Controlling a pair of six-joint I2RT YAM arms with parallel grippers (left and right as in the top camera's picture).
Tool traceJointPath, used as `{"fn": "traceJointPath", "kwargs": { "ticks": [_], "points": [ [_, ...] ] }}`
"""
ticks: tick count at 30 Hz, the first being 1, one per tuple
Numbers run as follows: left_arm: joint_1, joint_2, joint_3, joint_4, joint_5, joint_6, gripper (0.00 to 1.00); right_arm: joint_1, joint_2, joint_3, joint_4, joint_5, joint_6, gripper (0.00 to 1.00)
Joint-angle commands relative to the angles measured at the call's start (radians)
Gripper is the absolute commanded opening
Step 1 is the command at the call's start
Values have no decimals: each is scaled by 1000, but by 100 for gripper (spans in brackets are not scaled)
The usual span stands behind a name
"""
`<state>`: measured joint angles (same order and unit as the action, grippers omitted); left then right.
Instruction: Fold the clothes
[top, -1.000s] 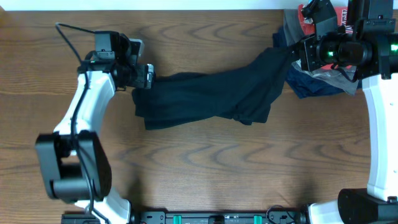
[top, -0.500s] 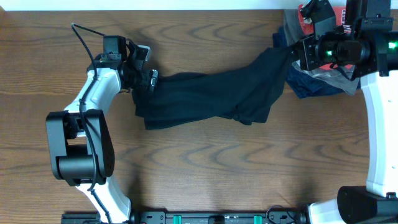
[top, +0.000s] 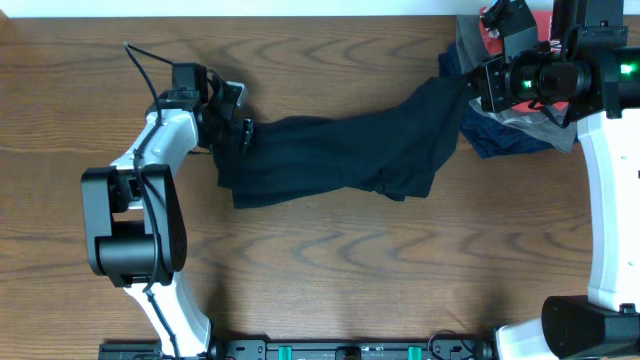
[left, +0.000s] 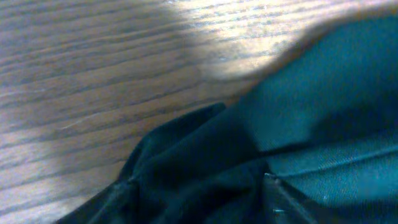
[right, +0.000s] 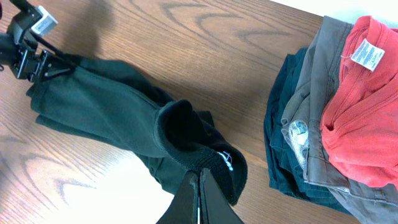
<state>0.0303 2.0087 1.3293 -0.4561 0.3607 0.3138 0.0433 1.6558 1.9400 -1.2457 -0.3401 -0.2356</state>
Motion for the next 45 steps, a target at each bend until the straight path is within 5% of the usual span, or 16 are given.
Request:
{"fn": "traceJointPath", "kwargs": {
  "ticks": [1,30,32,36,45],
  "points": [
    [3,4,14,2,6,4,49,-3,7,-6,0,-7,-6,1],
    [3,-67,15,-62,6,4,47,-3,7,-6,-2,0,-6,1],
    [3,-66,15,-62,6,4,42,-3,7,-6,-4,0,-6,1],
    [3,-66,15,-60,6,4,8,-3,7,-6,-4,0,-6,1],
    [3,-108,44,-59,6,-32,6,-3,7,-6,-3,0,-6,1]
  ]
}}
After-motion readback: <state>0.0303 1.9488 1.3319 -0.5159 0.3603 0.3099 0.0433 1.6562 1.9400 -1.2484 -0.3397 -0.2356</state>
